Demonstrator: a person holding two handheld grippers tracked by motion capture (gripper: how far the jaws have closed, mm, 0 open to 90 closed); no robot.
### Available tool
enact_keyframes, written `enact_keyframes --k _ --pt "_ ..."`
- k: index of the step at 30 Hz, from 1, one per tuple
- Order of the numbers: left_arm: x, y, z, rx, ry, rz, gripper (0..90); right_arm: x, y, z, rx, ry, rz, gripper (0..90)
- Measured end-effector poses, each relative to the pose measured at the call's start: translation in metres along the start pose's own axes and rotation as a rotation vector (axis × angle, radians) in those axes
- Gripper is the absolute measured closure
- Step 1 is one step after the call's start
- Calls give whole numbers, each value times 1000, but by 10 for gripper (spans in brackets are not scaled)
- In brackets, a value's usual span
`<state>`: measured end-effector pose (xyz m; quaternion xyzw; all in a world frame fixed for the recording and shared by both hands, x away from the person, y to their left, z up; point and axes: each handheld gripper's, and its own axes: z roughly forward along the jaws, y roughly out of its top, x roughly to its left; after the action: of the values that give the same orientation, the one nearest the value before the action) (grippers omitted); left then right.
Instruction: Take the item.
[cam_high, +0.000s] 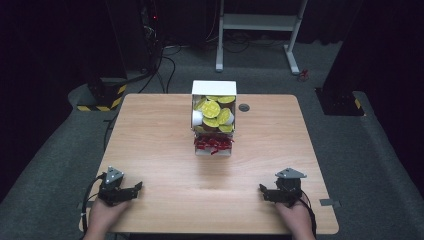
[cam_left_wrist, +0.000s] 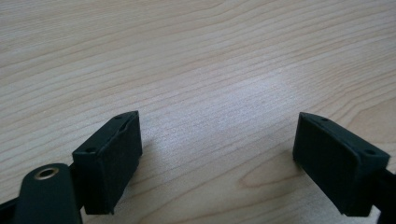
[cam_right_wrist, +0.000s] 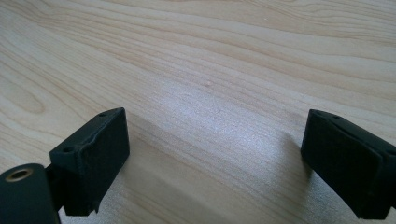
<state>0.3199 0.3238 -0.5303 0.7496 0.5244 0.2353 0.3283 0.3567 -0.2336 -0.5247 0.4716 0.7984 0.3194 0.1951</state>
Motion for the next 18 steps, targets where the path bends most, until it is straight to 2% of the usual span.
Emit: enact_keyframes --k 5,9,14,18 --pt "0 0 -2 9 -2 -4 191 0 0 0 -1 -1 0 79" --pt "-2 1 -5 17 18 -5 209 0 1 0 -1 -1 1 79" --pt "-4 8 -18 -38 -6 -39 217 0 1 1 1 4 1 79" --pt "-10 17 -24 -58 -3 -22 223 0 1 1 2 4 0 79"
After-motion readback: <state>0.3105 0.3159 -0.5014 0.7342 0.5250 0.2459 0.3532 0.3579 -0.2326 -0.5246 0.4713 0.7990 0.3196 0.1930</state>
